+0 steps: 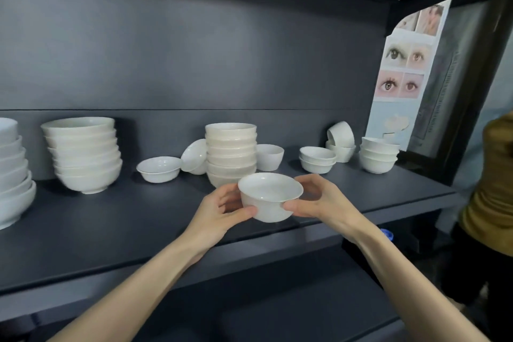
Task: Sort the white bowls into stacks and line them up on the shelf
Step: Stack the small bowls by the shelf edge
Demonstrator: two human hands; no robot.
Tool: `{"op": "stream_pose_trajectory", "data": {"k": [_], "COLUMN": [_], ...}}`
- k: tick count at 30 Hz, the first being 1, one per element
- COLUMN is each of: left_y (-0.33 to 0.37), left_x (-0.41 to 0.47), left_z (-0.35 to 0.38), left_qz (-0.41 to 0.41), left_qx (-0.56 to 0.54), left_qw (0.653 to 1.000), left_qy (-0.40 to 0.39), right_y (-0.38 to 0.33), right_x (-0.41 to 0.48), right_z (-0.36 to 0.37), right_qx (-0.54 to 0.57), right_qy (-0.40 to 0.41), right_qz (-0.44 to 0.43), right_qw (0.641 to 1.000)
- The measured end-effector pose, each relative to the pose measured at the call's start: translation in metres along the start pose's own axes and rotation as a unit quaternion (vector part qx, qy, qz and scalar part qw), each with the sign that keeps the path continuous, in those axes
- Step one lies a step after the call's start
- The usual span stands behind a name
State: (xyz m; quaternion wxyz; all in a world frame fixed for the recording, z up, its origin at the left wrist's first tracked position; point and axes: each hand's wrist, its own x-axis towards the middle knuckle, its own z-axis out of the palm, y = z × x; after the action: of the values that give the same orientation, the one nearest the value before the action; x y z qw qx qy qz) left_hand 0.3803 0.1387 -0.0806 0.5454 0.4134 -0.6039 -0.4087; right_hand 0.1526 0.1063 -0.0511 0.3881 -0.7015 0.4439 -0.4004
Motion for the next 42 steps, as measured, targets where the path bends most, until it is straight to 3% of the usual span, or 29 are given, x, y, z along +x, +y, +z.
{"op": "stream_pose_trajectory", "data": {"k": [9,21,30,42], "left_y": [-0.005,-0.028,-0.071,-0.081], "left_x": [0.049,0.208,0.294,0.306], "left_z": [0.102,0.156,0.159,0.174], "left_qz": [-0.006,0.059,0.036,0.027], "left_qx": [0.015,0.063,0.120,0.119], "left_qw": [1.000,0.996,0.991,0.988], "left_qy": [0.020,0.037,0.050,0.091], "right_y": [0.038,0.066,0.110,0.130], "right_x": [0.007,0.130,0.219,0.248], "right_z": [-0.106,-0.194,-0.218,-0.231], "right_qx": [-0.018,-0.051,-0.017,0.027], "right_qy": [0.010,0.039,0.011,-0.062], "right_qz": [-0.006,-0.041,-0.021,-0.023], "right_qw": [1.000,0.997,1.000,0.997]}}
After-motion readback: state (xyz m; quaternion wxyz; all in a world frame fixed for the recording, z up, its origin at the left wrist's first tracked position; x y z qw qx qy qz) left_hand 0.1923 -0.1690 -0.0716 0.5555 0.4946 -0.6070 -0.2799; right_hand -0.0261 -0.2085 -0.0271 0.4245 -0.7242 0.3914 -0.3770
